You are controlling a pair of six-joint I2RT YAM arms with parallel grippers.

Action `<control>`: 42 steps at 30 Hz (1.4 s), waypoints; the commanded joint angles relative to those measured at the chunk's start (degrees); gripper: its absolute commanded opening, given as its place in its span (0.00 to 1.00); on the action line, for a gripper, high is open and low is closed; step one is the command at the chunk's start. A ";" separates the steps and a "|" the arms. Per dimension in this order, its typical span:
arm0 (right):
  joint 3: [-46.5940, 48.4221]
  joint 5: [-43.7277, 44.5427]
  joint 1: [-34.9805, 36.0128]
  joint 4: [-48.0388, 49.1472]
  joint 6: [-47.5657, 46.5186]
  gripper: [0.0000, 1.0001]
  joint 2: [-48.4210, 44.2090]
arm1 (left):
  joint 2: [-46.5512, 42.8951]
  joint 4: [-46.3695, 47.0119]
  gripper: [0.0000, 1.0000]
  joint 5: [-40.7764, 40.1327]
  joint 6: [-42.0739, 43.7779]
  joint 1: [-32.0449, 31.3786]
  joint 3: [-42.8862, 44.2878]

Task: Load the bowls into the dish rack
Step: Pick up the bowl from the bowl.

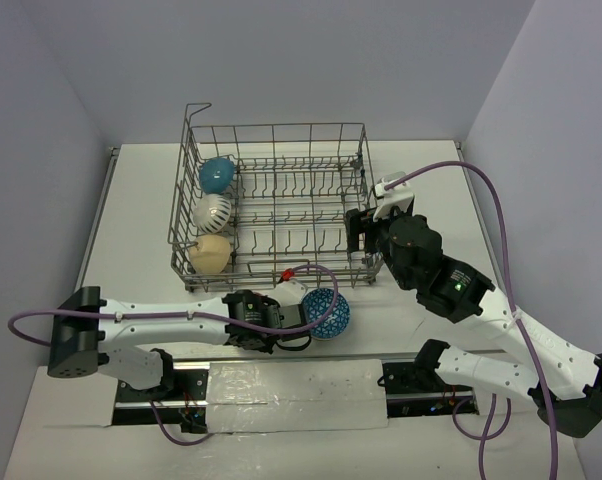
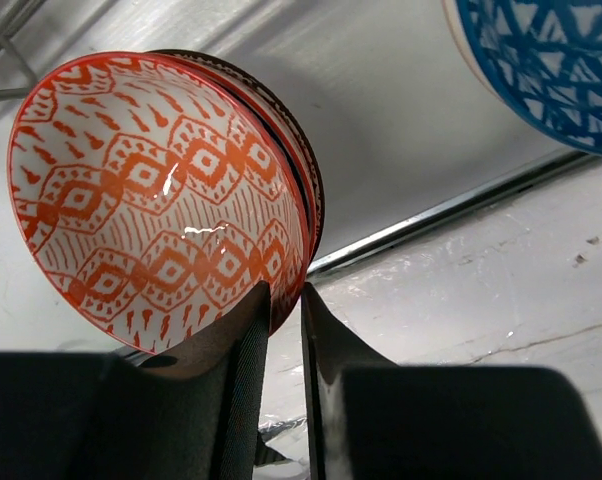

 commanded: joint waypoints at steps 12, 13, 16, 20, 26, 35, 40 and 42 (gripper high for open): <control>0.53 0.62 -0.52 1.94 0.58 0.82 -0.81 | 2.85 -8.10 0.18 -7.46 -5.05 -1.82 7.00; 0.53 0.53 -0.52 1.85 0.58 0.82 -0.81 | 2.85 -8.36 0.17 -7.64 -5.13 -1.91 7.35; 0.53 0.53 -0.43 1.85 0.58 0.82 -0.89 | 3.12 -9.15 0.14 -8.16 -5.66 -2.17 7.88; 0.53 0.53 -0.52 1.85 0.49 0.82 -0.98 | 3.47 -10.20 0.03 -8.69 -6.54 -2.35 8.32; 0.45 0.44 -0.69 1.85 0.49 0.82 -0.98 | 3.56 -10.73 0.00 -9.13 -6.72 -2.44 8.85; 0.45 0.44 -0.60 1.85 0.49 0.82 -1.07 | 3.82 -12.93 0.00 -9.74 -7.77 -2.52 10.25; 0.45 0.27 -0.69 1.85 0.49 0.82 -0.98 | 2.77 -14.77 0.00 -11.06 -9.79 -2.79 11.66; 0.45 0.27 -0.69 1.85 0.49 0.82 -1.07 | 1.89 -14.95 0.00 -11.15 -9.97 -2.87 12.45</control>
